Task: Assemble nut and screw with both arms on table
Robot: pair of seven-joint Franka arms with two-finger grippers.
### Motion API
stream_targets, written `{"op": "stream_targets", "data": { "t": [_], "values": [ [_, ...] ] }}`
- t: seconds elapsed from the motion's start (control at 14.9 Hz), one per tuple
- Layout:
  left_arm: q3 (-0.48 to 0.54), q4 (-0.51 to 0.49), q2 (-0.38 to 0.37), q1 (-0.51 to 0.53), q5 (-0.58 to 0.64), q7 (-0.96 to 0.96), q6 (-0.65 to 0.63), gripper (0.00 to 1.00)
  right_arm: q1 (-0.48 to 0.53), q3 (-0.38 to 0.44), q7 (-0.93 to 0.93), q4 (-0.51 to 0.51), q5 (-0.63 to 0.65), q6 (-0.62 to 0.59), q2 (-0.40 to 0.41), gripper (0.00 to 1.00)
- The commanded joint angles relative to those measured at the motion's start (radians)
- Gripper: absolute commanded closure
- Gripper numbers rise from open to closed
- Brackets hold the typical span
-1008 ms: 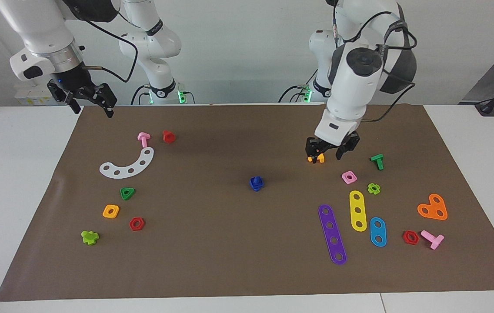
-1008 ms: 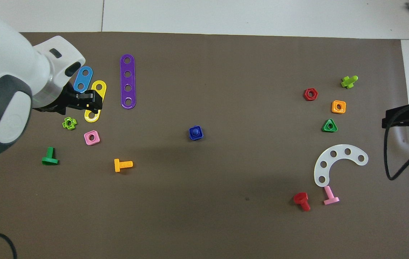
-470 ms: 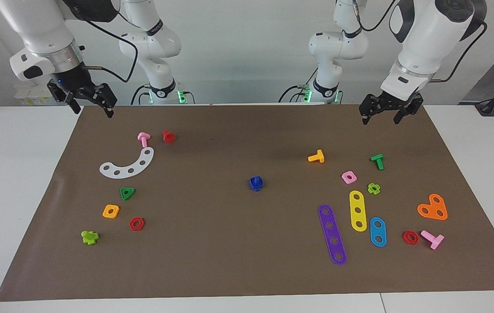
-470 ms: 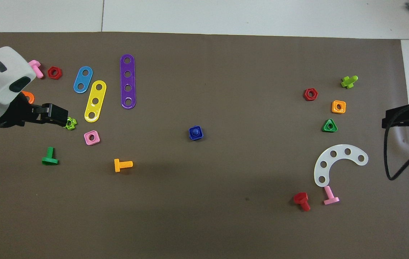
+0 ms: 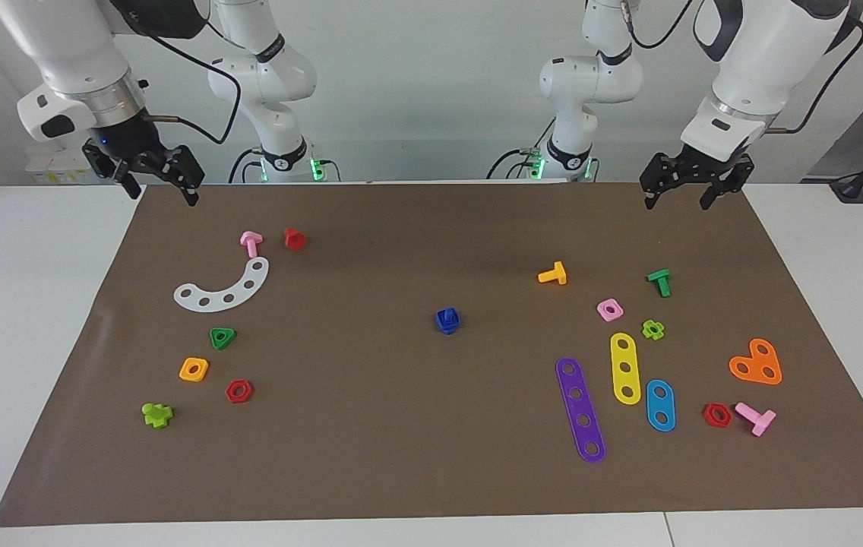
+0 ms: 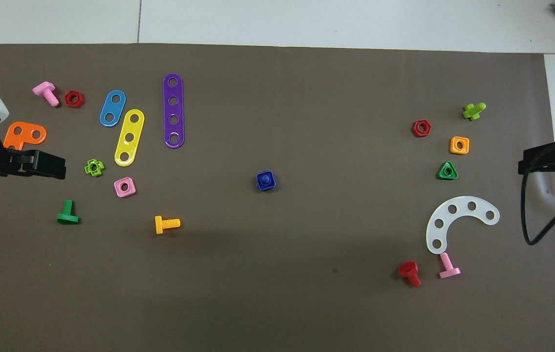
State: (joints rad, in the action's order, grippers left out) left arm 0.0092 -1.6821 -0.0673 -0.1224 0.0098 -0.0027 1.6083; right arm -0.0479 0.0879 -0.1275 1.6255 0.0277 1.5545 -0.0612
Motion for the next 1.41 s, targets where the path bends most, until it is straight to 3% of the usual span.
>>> {"op": "stream_targets", "data": {
  "t": [0.0, 1.34],
  "values": [
    [0.000, -0.013, -0.009, 0.000, -0.011, -0.005, 0.028, 0.00, 0.011, -0.010, 0.003, 0.002, -0.006, -0.017, -0.008, 0.00],
    [0.006, -0.005, -0.008, 0.007, -0.011, -0.005, 0.055, 0.00, 0.011, -0.008, 0.003, 0.004, -0.051, -0.010, -0.008, 0.00]
  ]
}}
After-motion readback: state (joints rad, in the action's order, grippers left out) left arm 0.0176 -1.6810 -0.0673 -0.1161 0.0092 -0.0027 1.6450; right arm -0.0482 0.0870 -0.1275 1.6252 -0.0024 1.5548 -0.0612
